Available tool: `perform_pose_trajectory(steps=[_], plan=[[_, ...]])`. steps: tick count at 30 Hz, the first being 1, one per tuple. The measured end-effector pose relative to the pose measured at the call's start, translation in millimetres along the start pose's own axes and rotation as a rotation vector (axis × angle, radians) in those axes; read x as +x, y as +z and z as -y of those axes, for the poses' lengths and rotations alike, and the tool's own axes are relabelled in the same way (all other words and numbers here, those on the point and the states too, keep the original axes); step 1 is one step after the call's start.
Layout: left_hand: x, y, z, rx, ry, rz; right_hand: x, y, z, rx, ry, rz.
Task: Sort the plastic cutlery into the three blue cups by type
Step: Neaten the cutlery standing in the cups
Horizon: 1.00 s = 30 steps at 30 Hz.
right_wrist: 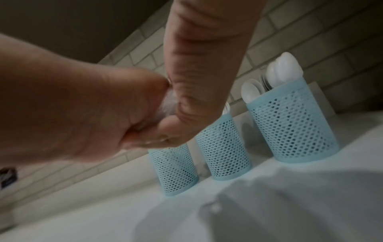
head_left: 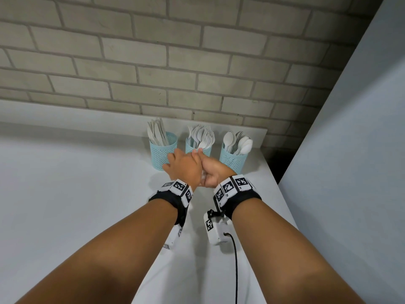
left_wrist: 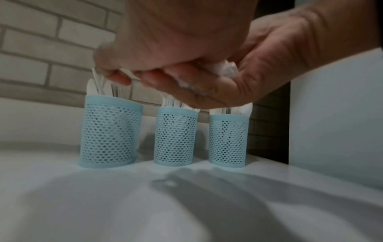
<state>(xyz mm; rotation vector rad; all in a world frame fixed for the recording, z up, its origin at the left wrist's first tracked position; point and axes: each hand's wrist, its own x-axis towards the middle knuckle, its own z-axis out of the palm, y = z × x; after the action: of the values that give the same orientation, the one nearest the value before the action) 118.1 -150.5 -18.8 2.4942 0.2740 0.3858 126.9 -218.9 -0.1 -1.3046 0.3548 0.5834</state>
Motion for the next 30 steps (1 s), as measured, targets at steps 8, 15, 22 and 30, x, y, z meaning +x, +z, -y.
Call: perform_pose_trajectory(steps=[8,15,22,30], plan=[[3,7,0,-0.568,-0.037,0.150,6,6,-10,0.069,-0.174,-0.121],[-2,0,-4,-0.726,-0.049,0.291,8,8,-16,0.298,-0.355,-0.150],[-11,9,-2,-0.819,-0.031,0.371,4,-9,-24,0.227,-0.463,-0.275],[-36,2,-12,-0.835,0.004,0.407,2,-14,-12,0.403,-0.377,-0.399]])
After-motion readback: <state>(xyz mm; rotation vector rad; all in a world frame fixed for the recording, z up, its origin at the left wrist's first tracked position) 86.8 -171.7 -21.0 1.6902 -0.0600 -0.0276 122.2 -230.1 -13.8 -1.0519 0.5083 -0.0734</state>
